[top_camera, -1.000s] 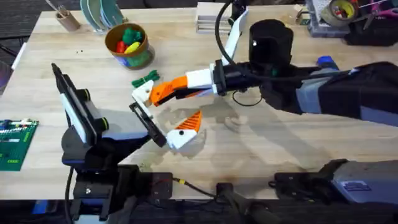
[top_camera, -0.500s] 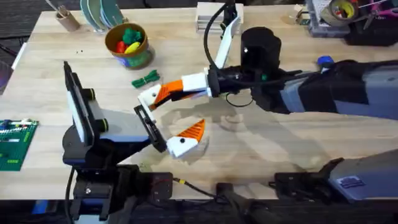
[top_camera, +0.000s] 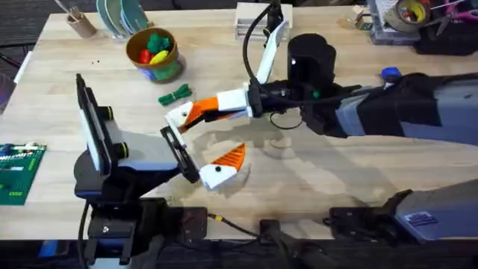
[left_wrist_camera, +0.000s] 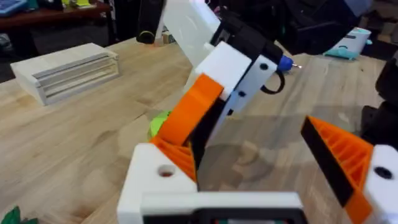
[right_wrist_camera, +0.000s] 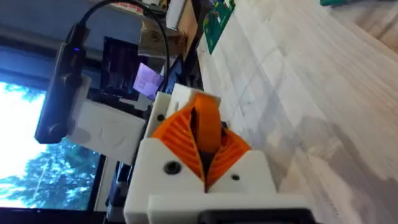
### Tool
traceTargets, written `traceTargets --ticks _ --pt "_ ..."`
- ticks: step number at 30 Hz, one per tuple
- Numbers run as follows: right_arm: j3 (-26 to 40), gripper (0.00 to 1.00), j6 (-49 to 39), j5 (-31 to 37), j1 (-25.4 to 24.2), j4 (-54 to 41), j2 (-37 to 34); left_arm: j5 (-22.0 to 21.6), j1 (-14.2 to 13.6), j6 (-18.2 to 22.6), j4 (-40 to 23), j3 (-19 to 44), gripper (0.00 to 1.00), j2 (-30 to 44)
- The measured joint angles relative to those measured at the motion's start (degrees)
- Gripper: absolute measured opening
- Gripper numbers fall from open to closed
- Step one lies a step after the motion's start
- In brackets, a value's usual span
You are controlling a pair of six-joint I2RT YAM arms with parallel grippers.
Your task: Pick up the gripper from the table and insert it into the empty holder that is missing its gripper. Then pick up a screw, insert it into the mounting hole, and use the screwdriver to tighten it. Finally, clean up the table by picking up the vegetable and placing it into the bucket.
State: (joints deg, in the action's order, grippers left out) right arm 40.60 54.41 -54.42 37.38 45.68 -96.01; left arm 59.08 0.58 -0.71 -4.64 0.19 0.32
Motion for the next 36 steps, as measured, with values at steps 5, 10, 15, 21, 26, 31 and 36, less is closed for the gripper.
traceTargets --ticks 5,10,15,21,26,31,36 --pt "0.0 0.009 0.0 0.88 0.4 0.01 0.0 -0.14 0.21 -0.11 0.0 -0.02 0.993 0.0" --pt "0.0 0.009 -0.87 -0.43 -0.02 -0.01 0.0 0.04 0.21 -0.16 0.02 -0.02 0.993 0.0" --pt "0.02 0.103 -1.29 -4.52 -1.46 -0.21 -0.05 1.76 0.16 0.06 0.13 0.0 0.993 0.0" --pt "0.09 0.253 -1.33 -8.37 -2.37 -0.27 -0.61 4.22 -0.42 0.31 0.09 0.0 0.992 0.0" --pt "0.15 0.464 -1.75 -10.0 -2.05 -0.36 -0.87 7.49 -1.19 0.78 0.38 0.09 0.993 0.0" --pt "0.17 0.599 -1.95 -11.47 -1.02 -0.49 -1.14 10.0 -1.95 1.19 0.52 0.09 0.994 -0.02" --pt "0.17 0.75 -1.96 -11.64 -1.08 -0.53 -1.14 11.04 -1.95 1.41 0.57 0.09 0.993 0.0"
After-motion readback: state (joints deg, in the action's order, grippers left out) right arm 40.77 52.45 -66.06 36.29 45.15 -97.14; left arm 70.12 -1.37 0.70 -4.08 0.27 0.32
